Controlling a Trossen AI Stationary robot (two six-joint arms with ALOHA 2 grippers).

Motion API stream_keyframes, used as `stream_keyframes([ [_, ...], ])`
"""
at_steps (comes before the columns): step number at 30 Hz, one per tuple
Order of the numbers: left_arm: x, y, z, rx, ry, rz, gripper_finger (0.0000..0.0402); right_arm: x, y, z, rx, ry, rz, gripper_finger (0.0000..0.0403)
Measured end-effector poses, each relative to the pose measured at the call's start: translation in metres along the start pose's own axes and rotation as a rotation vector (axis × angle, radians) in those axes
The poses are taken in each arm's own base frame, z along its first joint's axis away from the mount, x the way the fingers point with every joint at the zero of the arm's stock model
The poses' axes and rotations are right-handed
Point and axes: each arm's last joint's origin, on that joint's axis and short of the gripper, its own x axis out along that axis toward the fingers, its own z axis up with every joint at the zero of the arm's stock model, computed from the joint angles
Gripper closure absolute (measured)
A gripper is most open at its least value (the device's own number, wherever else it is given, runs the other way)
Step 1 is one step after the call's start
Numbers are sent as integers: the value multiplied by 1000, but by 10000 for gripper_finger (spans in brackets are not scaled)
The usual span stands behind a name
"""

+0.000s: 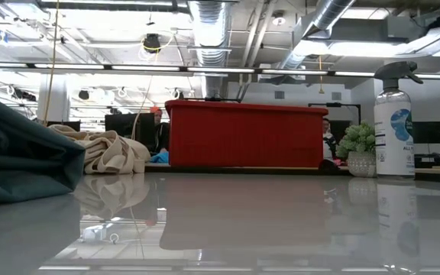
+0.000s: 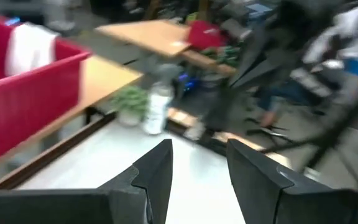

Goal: Fold Laundry from Bin
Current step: Put the brown shorts in the center of the table

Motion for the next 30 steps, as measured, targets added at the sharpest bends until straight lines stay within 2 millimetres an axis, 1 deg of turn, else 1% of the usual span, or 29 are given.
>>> stream_keyframes([
  [2, 22, 8, 10, -33, 32, 62, 260, -17, -27, -1, -28, 20, -9, 372],
  [5, 54, 27, 34, -62, 54, 135, 260, -47, -70, -5, -36, 21, -58, 375],
  [8, 86, 48, 55, -51, 90, 176, 258, -66, -105, -9, -4, 15, -130, 372],
  [10, 109, 60, 68, -15, 107, 164, 250, -72, -125, -11, 1, 16, -169, 365],
  [13, 135, 78, 86, 20, 94, 192, 232, -82, -150, -15, 6, 18, -247, 352],
  [15, 150, 95, 99, 50, 72, 280, 217, -89, -166, -19, 11, 24, -303, 344],
  [18, 175, 131, 110, 75, 63, 469, 204, -93, -186, -23, 18, 54, -383, 340],
  [20, 193, 159, 109, 93, 91, 528, 203, -92, -198, -25, 40, 72, -421, 340],
  [23, 219, 203, 103, 92, 137, 574, 209, -84, -215, -27, 76, 113, -473, 340],
  [27, 248, 270, 80, 91, 196, 666, 221, -67, -235, -29, 111, 184, -536, 339],
  [30, 262, 319, 62, 70, 212, 729, 227, -53, -248, -31, 115, 236, -545, 339],
])
